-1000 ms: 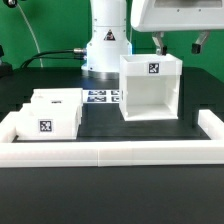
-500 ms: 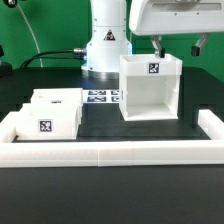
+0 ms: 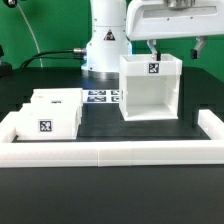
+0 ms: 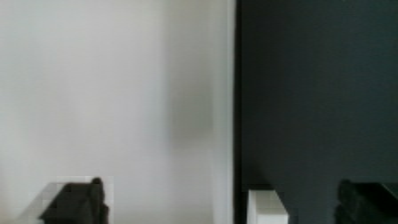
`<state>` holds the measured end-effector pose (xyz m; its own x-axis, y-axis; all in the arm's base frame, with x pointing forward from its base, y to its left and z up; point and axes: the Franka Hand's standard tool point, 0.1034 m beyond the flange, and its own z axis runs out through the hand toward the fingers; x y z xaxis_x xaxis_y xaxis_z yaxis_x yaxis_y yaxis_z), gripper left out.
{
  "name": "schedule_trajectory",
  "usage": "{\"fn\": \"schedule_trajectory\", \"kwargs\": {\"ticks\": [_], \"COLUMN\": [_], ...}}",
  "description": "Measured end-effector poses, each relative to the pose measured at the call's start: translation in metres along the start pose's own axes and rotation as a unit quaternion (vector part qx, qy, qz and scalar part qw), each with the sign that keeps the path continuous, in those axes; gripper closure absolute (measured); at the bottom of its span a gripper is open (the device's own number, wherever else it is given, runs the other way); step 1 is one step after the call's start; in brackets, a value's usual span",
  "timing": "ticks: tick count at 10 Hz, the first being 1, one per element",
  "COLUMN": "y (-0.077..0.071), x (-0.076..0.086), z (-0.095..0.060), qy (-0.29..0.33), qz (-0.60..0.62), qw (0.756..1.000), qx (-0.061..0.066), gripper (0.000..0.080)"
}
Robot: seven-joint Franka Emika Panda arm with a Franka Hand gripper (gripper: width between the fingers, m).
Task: Assemble drawer
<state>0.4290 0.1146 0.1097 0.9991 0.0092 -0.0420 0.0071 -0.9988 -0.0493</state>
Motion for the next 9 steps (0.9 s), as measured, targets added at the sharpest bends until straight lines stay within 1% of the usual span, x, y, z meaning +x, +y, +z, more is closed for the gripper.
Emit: {"fn": "schedule_trajectory", "kwargs": {"ticks": [3, 4, 5, 6, 8, 9], "y": [0.001, 0.001, 0.001, 0.001, 0.001, 0.001], "x": [-0.010, -0.010, -0.010, -0.010, -0.010, -0.010], "z": [0.015, 0.015, 0.015, 0.015, 0.015, 0.015], "qy": [0.003, 0.006, 0.006, 0.006, 0.006, 0.006], "qz": [0.002, 0.001, 0.001, 0.001, 0.001, 0.001], "qw": [1.000, 1.000, 1.000, 1.000, 1.000, 1.000], "qx": [0.000, 0.001, 0.001, 0.001, 0.001, 0.001], "gripper": [0.0150, 0.0150, 0.0277, 0.0277, 0.0550, 0.0550]}}
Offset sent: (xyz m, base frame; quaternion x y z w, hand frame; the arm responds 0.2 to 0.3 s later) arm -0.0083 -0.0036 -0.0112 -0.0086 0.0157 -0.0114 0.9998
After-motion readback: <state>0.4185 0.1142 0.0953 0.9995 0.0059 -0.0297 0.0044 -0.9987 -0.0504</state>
